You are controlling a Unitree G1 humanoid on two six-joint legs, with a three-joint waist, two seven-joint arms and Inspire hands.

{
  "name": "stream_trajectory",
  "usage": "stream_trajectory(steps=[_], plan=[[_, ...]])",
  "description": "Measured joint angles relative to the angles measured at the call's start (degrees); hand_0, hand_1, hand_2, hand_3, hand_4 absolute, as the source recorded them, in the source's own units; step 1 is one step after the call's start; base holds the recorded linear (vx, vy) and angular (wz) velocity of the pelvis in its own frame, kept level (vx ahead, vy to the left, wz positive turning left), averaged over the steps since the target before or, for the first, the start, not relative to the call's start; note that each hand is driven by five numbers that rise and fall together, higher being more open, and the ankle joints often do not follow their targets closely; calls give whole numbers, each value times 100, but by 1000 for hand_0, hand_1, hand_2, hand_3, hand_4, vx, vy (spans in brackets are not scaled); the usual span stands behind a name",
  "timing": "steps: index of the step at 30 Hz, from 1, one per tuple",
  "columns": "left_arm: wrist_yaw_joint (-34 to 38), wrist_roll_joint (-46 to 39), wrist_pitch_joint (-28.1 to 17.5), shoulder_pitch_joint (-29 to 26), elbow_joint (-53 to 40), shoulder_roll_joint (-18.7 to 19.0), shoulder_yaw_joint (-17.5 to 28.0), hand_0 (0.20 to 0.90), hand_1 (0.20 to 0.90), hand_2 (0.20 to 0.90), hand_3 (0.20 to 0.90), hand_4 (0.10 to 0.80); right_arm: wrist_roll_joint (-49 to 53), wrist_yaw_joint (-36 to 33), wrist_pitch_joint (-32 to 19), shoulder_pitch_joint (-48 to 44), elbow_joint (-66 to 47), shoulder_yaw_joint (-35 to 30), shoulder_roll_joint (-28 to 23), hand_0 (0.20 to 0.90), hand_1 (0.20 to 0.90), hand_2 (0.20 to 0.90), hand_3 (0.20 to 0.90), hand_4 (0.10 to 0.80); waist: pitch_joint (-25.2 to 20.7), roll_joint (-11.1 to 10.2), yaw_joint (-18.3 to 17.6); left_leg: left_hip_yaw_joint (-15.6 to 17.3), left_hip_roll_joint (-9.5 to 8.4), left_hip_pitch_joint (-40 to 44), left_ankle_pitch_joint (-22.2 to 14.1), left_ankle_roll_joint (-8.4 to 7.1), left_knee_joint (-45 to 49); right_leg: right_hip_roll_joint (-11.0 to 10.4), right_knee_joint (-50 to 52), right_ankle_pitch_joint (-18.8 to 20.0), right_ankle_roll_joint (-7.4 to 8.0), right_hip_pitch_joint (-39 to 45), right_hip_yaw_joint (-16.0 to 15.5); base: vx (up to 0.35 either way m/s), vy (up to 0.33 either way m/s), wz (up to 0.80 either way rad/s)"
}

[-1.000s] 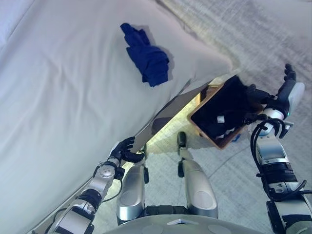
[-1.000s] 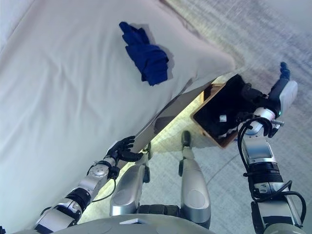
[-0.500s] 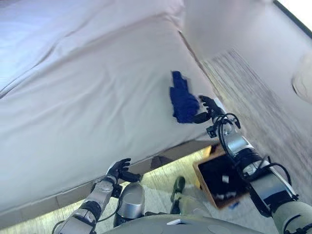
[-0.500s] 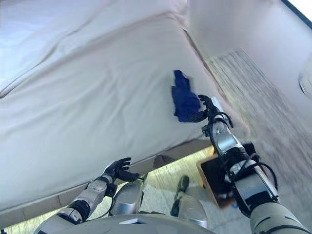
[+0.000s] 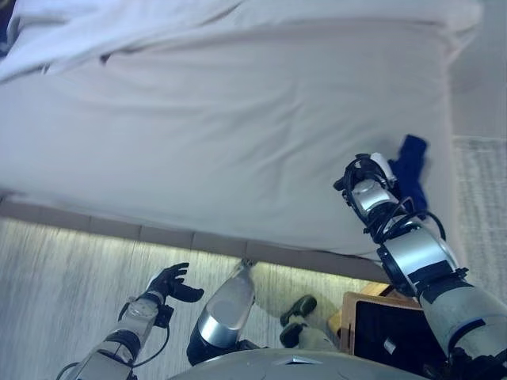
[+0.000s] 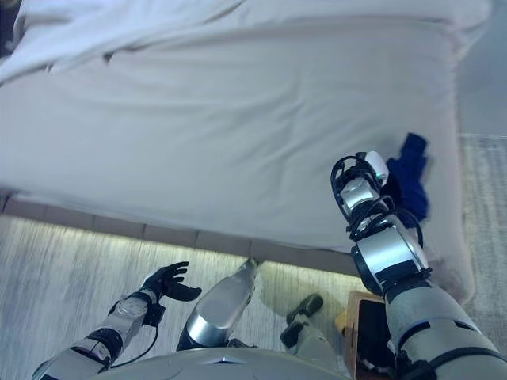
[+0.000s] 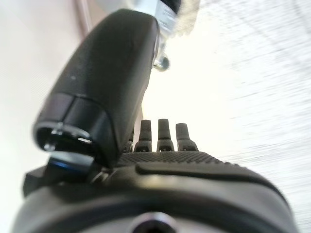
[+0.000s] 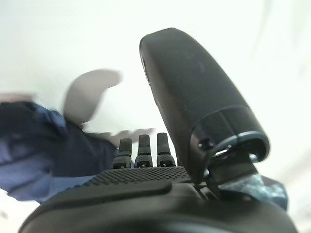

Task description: Pick up the clothes from the bed and place them into the basket

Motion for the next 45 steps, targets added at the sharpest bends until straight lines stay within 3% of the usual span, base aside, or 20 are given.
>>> stream_trajectory(steps=[3,8,11,16,20,24,28,38,45], plan=[[-16,-71,-94,-45,-283,-18,-14,900,900,900,900,800,16,-349,303,-360,79,-42,-131,900,900,900,900,800,505,-12,158,-11,54,-375,108,-23,55,16,104,1,1,-359,-25,-15,-3,7],[-50,-396,-220,-53,-675,-150,-272,900,900,900,900,800,10,-1168,746,-785,41,72,-164,900,900,900,900,800,558,-70,133,-42,41,-971,247,14,110,6,252,7,7,-925,-124,-27,14,10],[10,-555,-354,-103,-862,-198,-475,900,900,900,900,800,-13,-1568,655,-780,-117,72,-53,900,900,900,900,800,580,-111,35,-23,33,-1065,273,26,112,4,292,17,22,-1048,-86,-36,22,-4],[167,-673,-391,-163,-901,-119,-567,900,900,900,900,800,-208,-1597,-254,-646,-707,375,73,900,900,900,900,800,611,-173,-328,153,107,-1086,277,25,141,56,273,38,1,-1157,150,-27,24,-23],[243,-853,-407,-248,-668,-32,-552,900,900,900,900,800,-569,-1889,-1253,-328,-2067,835,-189,900,900,900,900,800,680,-308,-591,451,198,-1077,264,79,279,125,276,212,-110,-1265,463,-79,93,-43],[286,-901,-425,-281,-514,-72,-554,900,900,900,900,800,-417,-2924,-2194,-346,-2268,330,-318,900,900,900,900,800,682,-313,-617,659,292,-870,190,86,318,177,267,212,-111,-1139,681,-3,45,-26],[341,-905,-412,-212,-500,-44,-555,900,900,900,900,800,-161,-3243,-2328,-335,-2195,-359,-390,900,900,900,900,800,682,-313,-753,716,301,-634,149,107,288,177,187,212,-111,-914,721,1,-4,-5],[347,-947,-414,-218,-501,-26,-506,900,900,900,900,800,-156,-2860,-1717,-150,-2091,-141,-535,900,900,900,900,800,682,-310,-837,829,357,-608,136,101,289,209,179,234,-140,-942,822,-6,-28,-6],[305,-942,-408,-245,-570,-31,-492,900,900,900,900,800,497,-839,-1188,-390,-669,77,-594,900,900,900,900,800,681,-305,-698,766,361,-615,113,68,270,208,180,231,-142,-933,771,1,-66,4]])
